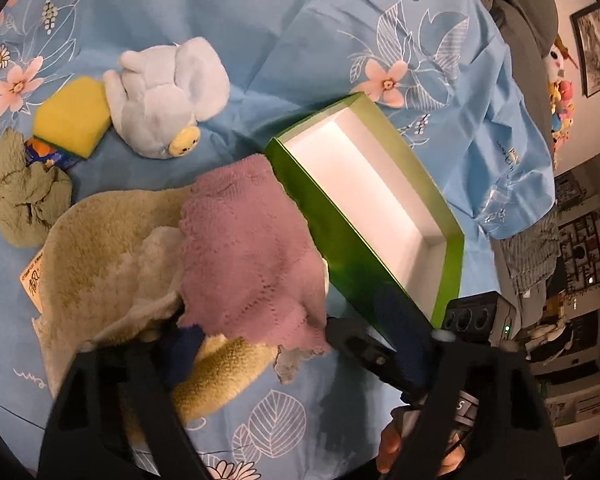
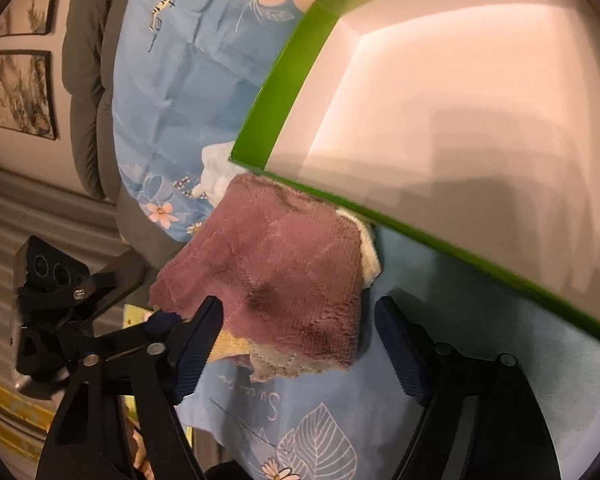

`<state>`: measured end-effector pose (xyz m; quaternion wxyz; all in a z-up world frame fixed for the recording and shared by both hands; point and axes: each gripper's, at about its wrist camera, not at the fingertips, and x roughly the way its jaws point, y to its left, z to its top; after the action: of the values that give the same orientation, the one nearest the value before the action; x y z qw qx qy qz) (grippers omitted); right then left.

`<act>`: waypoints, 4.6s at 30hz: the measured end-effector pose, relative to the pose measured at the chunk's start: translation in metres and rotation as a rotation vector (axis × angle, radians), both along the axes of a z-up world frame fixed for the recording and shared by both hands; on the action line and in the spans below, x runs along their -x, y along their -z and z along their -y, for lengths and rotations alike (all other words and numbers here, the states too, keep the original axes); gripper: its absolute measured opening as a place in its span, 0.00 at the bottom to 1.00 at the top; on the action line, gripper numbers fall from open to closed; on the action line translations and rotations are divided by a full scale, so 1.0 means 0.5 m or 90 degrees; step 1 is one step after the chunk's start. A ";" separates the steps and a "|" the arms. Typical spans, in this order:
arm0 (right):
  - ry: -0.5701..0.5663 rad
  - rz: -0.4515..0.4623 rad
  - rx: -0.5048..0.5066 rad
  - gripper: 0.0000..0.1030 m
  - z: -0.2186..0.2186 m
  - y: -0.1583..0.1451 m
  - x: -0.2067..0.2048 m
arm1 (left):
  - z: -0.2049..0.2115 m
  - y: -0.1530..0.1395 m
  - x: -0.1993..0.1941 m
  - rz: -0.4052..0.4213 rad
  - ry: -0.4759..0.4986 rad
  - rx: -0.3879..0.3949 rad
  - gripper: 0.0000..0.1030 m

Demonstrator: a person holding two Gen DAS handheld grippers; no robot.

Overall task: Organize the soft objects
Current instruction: 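Close both grippers on the pink towel and lift it, then lower the pink towel into the green box and open both grippers, then close both grippers on the beige terry towel and lift it, then lower the beige towel into the green box and open both grippers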

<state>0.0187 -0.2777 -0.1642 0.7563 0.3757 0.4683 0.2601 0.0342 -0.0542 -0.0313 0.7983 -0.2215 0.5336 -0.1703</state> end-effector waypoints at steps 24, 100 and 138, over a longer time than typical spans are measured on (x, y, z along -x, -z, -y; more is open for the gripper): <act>0.036 0.261 -0.030 0.08 0.061 -0.183 0.096 | 0.079 -0.155 0.056 0.174 0.068 0.021 0.04; 0.008 -0.002 0.020 0.28 -0.097 0.016 -0.005 | -0.132 0.059 0.098 0.004 -0.146 0.097 0.17; 0.134 0.430 -0.101 0.08 0.094 -0.306 0.178 | 0.089 -0.318 0.117 0.346 0.026 -0.036 0.07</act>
<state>-0.0702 -0.3249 -0.0113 0.8594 0.3723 0.1293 0.3257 -0.0244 -0.0986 0.1279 0.9144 -0.1349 0.3086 -0.2245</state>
